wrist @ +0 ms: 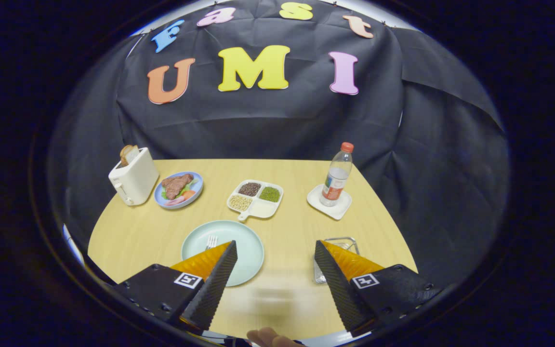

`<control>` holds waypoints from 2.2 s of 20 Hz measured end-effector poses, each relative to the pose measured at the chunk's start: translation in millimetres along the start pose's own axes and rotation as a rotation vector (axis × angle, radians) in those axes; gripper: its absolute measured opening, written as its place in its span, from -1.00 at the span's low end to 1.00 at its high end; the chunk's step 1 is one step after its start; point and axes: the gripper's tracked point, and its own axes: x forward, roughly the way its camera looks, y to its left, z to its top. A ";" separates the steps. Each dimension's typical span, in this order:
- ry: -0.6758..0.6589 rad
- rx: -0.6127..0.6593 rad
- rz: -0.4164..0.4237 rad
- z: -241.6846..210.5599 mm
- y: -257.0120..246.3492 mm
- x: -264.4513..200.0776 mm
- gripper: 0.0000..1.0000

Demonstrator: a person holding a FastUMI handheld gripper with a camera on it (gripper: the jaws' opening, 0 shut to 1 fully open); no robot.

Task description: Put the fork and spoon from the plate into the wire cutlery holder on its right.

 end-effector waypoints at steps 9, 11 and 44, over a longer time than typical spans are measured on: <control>0.160 -0.028 0.044 -50.0 61.2 19.8 0.94; 0.216 -0.032 0.059 -68.9 76.8 22.9 0.94; 0.552 0.114 0.090 -159.5 168.5 74.8 -0.94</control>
